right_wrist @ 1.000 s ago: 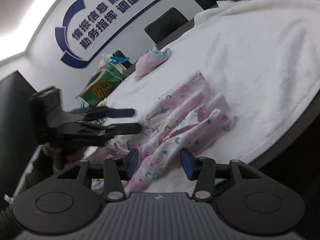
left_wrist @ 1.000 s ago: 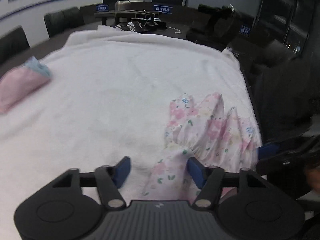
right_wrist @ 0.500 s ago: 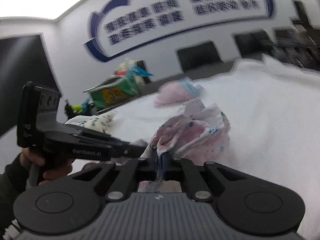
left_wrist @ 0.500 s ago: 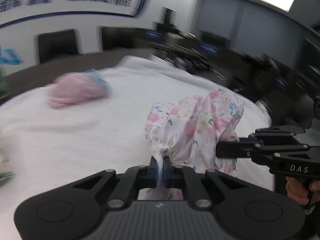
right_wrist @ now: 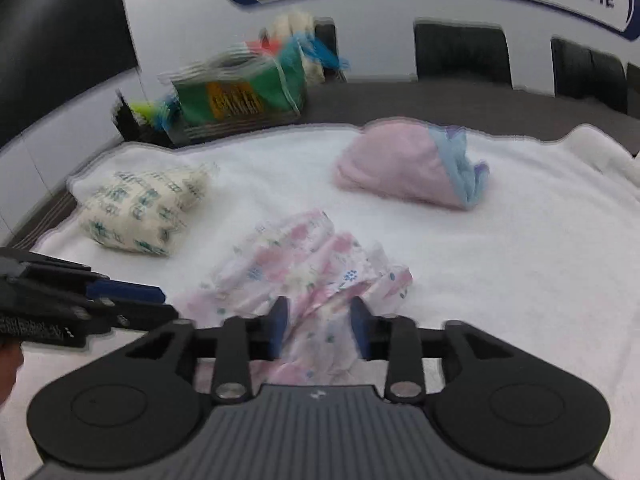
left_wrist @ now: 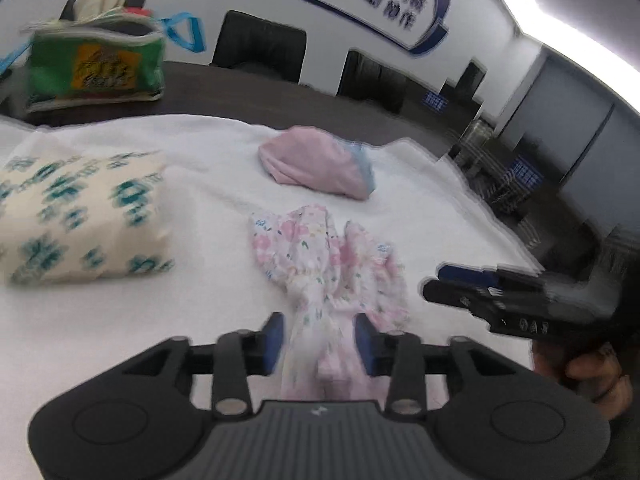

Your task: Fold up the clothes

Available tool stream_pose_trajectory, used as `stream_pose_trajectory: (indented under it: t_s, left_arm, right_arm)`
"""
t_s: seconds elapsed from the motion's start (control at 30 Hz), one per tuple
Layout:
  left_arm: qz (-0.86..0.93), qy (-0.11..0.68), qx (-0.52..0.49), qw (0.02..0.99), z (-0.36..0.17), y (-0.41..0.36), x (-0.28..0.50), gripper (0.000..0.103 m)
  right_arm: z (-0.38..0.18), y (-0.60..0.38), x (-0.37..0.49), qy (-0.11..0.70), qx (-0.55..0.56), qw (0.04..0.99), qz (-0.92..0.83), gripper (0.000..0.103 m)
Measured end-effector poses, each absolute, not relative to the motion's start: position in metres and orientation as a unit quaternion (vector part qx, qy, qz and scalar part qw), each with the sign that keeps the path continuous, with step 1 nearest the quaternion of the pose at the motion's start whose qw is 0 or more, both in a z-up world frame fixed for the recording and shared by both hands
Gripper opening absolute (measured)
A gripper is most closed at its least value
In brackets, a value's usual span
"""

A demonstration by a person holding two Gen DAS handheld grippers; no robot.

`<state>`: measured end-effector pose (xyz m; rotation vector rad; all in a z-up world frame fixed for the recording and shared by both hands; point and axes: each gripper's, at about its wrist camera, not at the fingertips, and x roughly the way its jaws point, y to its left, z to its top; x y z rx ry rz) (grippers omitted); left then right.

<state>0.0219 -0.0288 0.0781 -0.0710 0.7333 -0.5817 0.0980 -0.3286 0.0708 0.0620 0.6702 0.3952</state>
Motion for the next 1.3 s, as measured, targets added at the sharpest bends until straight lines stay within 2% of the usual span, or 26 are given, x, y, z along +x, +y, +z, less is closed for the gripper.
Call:
stream_pose_trajectory:
  t_s: [0.1,0.17,0.23,0.37,0.5,0.53,0.6,0.63,0.67,0.73,0.77,1.0,1.17,1.3]
  left_arm:
    - [-0.301,0.338,-0.045,0.890,0.083,0.006,-0.009,0.056]
    - [-0.315,0.328,-0.052,0.889,0.086,0.030,-0.029,0.070]
    - [-0.328,0.318,-0.051,0.888,0.086,0.049,-0.049,0.071]
    - [-0.364,0.296,0.024,0.883,0.052,0.033,-0.074,0.071]
    - [-0.404,0.290,0.030,0.867,0.037,0.012,-0.074,0.071]
    - [-0.403,0.295,0.032,0.866,0.036,0.005,-0.072,0.069]
    - [-0.398,0.310,0.043,0.862,0.032,-0.008,-0.069,0.055]
    - [-0.395,0.319,0.048,0.860,0.029,-0.013,-0.067,0.028]
    - [-0.390,0.329,0.049,0.859,0.027,-0.016,-0.064,0.011]
    - [-0.388,0.341,0.036,0.855,0.024,-0.015,-0.060,0.009]
    - [-0.389,0.344,0.026,0.854,0.023,-0.012,-0.060,0.007]
    - [-0.409,0.320,-0.016,0.854,0.022,0.001,-0.120,0.006]
    - [-0.421,0.307,-0.050,0.852,0.020,0.003,-0.169,0.005]
    - [-0.443,0.291,-0.043,0.847,0.034,0.001,-0.188,0.005]
  right_arm:
    - [0.079,-0.340,0.039,0.285,0.036,0.930,0.228,0.057]
    - [0.079,-0.340,0.001,0.267,0.023,0.926,0.265,0.061]
    - [0.072,-0.332,-0.036,0.254,0.004,0.917,0.308,0.064]
    - [0.045,-0.307,-0.093,0.229,-0.045,0.897,0.376,0.065]
    - [0.028,-0.289,-0.117,0.230,-0.085,0.887,0.390,0.065]
    - [0.025,-0.286,-0.117,0.230,-0.091,0.890,0.382,0.065]
    - [0.019,-0.283,-0.113,0.239,-0.088,0.892,0.374,0.058]
    - [0.016,-0.282,-0.110,0.244,-0.085,0.892,0.371,0.041]
    - [0.013,-0.281,-0.107,0.249,-0.082,0.892,0.368,0.021]
    - [0.009,-0.281,-0.104,0.250,-0.082,0.888,0.377,0.007]
    - [0.008,-0.282,-0.102,0.249,-0.083,0.886,0.383,0.004]
    - [0.019,-0.296,-0.119,0.231,-0.082,0.859,0.449,0.003]
    - [0.026,-0.312,-0.149,0.250,-0.082,0.838,0.478,0.003]
    - [0.036,-0.323,-0.172,0.246,-0.065,0.833,0.491,0.003]
